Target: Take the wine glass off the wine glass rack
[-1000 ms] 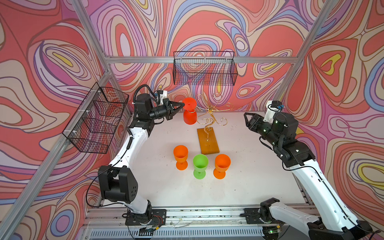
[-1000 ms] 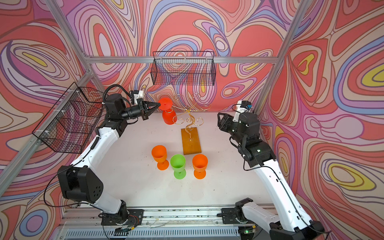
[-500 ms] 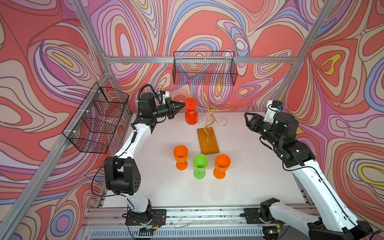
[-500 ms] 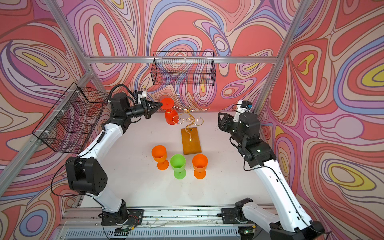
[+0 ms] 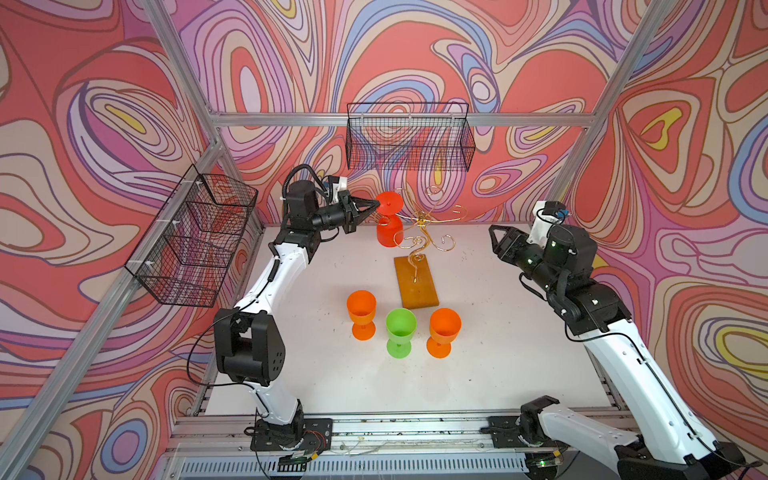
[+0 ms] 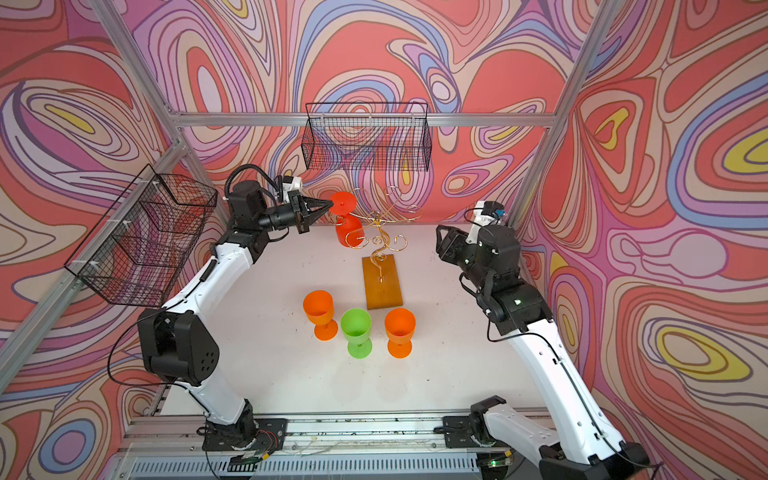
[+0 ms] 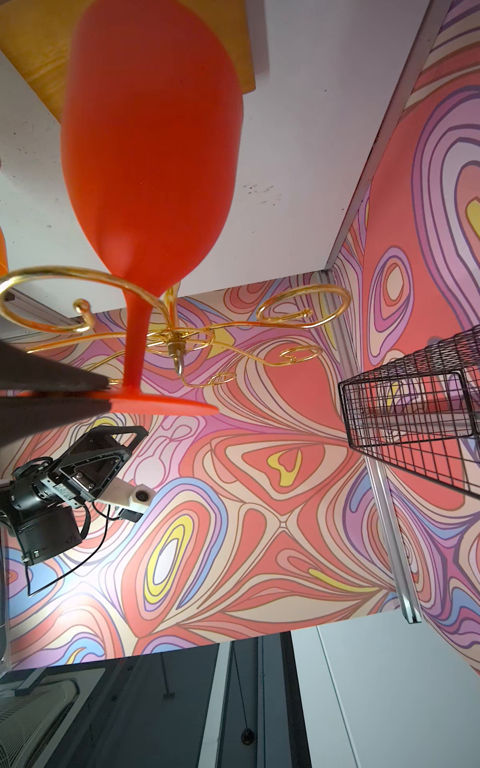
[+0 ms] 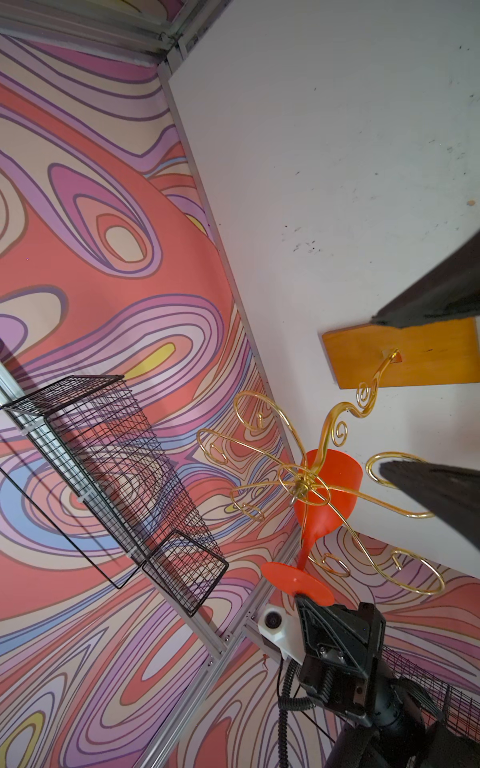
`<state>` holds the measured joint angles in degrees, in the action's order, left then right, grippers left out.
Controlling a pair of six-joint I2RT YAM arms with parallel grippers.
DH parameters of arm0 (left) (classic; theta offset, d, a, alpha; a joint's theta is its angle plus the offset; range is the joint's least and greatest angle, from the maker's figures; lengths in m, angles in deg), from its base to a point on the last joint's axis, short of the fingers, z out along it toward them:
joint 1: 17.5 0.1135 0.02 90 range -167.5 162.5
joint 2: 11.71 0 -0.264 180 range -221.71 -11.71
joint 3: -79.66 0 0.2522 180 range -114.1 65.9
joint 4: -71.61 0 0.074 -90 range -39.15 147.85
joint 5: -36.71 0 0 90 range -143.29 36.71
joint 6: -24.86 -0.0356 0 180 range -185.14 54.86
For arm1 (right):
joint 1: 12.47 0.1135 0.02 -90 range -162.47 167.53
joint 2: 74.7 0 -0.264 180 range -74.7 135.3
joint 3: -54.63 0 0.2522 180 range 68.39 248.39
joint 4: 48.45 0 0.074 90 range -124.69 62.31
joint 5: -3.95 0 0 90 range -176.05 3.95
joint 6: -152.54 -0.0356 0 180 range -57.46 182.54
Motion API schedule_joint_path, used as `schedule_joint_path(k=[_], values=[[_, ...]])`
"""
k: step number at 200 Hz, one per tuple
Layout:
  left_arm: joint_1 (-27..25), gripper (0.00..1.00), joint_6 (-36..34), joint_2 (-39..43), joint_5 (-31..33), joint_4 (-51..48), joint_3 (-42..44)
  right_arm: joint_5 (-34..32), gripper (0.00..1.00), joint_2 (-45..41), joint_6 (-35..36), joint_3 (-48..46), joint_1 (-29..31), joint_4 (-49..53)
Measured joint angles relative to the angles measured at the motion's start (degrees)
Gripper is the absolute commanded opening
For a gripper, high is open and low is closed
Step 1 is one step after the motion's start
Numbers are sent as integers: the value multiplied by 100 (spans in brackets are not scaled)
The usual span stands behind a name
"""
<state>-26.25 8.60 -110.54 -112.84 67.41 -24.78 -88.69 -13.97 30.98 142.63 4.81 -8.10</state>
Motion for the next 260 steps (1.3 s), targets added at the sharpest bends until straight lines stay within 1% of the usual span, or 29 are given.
schedule_joint_path(k=[41, 71, 141, 221, 260], values=[[-28, 0, 0, 44, -31, -13, 2, -2, 54, 0, 0, 0, 0, -2], [-33, 0, -2, 238, -68, -55, 63, 0, 54, 0, 0, 0, 0, -2], [-74, 0, 33, 669, -68, -85, 496, 7, 54, 0, -2, 0, -2, -4], [-216, 0, 109, 726, -157, -76, 509, 9, 54, 0, -7, 0, 0, -22], [-258, 0, 87, 927, -149, -81, 649, 9, 54, 0, -7, -2, 0, -22]])
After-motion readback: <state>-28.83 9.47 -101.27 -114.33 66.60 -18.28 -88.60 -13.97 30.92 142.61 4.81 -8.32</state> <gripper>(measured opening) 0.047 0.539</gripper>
